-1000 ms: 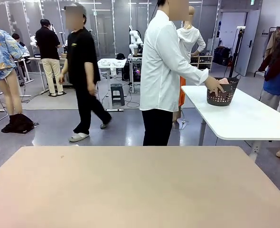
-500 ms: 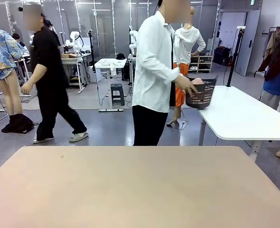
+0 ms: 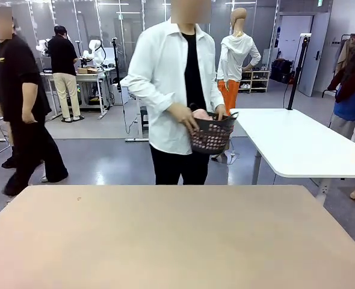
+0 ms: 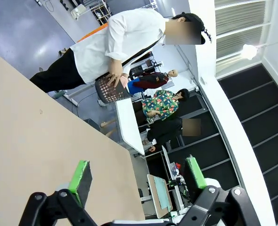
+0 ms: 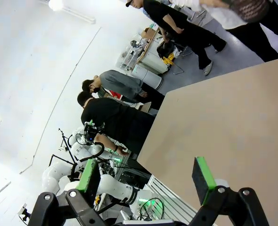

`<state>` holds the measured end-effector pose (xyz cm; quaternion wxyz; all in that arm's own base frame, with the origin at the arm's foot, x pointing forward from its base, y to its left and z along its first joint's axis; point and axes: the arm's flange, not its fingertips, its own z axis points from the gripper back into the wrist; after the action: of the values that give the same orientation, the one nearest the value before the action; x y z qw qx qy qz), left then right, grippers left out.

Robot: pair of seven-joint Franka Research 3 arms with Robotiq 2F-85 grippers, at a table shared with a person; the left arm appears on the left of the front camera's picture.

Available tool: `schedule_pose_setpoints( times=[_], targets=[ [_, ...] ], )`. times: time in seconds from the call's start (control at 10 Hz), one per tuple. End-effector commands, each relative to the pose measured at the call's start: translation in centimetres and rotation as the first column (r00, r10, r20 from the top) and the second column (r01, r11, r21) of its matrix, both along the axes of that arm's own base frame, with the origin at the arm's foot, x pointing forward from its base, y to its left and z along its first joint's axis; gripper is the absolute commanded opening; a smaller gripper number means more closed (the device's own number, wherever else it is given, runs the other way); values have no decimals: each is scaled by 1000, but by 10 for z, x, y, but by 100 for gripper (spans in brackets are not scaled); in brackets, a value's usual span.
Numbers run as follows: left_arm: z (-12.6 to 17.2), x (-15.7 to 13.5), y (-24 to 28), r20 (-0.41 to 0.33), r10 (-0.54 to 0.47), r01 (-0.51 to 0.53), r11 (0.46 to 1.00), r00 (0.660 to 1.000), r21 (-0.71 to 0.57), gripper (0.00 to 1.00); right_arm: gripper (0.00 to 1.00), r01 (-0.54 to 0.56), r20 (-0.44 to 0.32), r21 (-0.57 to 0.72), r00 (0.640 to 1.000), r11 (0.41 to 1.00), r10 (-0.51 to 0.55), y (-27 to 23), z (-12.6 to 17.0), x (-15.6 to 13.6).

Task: Fold the towel.
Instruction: Grab the top end of the 100 cm Hotel Towel extended by the human.

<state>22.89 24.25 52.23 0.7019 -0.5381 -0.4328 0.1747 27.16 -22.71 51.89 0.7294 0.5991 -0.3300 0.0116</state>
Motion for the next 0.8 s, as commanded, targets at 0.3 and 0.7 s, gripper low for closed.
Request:
schedule_pose_setpoints(
  times=[0.3, 0.7],
  targets=[
    [-1, 1, 1, 12, -8, 8, 1000, 1000, 6, 100, 100, -2, 15, 0, 1000, 1000, 2, -1, 2, 1],
    [-1, 1, 1, 12, -8, 8, 1000, 1000, 6, 100, 100, -2, 15, 0, 1000, 1000, 2, -1, 2, 1]
  ],
)
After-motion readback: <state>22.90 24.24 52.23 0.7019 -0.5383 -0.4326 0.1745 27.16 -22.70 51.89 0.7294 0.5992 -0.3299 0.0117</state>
